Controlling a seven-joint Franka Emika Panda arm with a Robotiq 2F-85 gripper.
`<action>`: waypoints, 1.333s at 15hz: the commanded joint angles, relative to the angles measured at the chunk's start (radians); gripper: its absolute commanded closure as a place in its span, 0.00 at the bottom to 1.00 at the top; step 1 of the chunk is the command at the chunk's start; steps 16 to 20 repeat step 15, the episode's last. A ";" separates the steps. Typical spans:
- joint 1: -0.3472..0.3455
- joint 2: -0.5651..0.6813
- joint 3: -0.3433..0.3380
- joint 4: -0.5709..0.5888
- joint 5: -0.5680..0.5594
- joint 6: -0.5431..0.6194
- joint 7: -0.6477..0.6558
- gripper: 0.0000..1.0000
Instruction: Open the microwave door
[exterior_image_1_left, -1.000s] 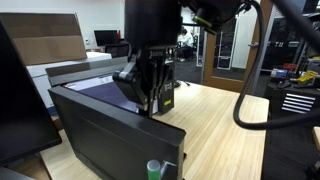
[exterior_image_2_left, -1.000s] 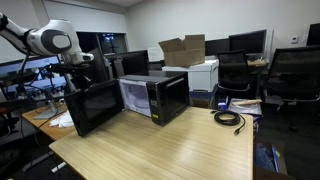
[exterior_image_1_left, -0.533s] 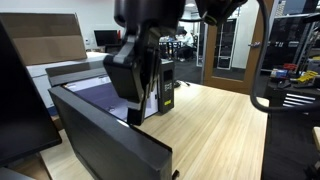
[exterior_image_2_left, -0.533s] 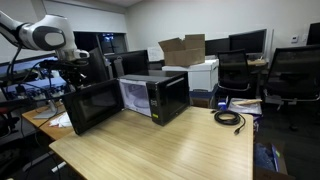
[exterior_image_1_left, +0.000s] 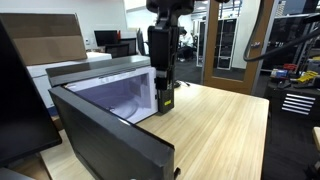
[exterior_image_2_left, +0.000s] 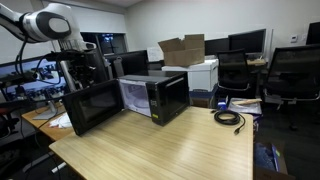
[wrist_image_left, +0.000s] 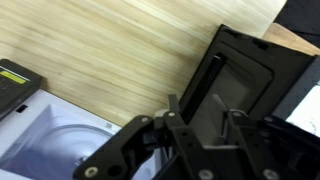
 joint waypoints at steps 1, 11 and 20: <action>-0.050 -0.014 -0.017 0.019 -0.137 -0.064 0.089 0.31; -0.094 0.013 -0.005 0.018 -0.371 -0.051 0.600 0.00; -0.085 0.017 -0.013 0.017 -0.345 -0.041 0.606 0.00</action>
